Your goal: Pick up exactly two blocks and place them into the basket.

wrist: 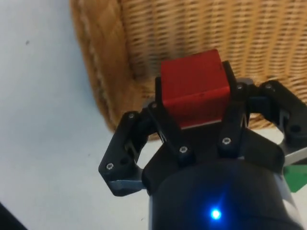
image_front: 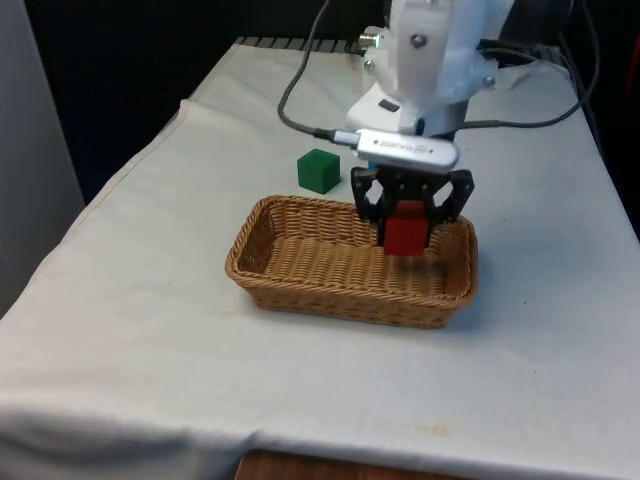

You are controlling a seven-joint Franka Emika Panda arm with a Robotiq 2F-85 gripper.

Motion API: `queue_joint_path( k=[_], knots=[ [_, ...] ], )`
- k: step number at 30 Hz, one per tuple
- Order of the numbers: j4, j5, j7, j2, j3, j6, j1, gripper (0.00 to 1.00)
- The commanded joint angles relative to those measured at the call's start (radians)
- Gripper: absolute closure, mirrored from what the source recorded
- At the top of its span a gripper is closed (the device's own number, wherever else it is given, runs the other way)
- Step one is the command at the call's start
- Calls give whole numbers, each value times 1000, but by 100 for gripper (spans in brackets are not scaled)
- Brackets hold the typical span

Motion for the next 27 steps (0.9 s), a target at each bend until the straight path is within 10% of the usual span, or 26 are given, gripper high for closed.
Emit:
queue_joint_path(
  k=[1,21,27],
  knots=[
    [12,6,-16,18,-2,6,-9,100],
    [3,8,-42,86,-23,131,-2,97],
    [-9,7,-42,87,-23,153,0,35]
  ],
)
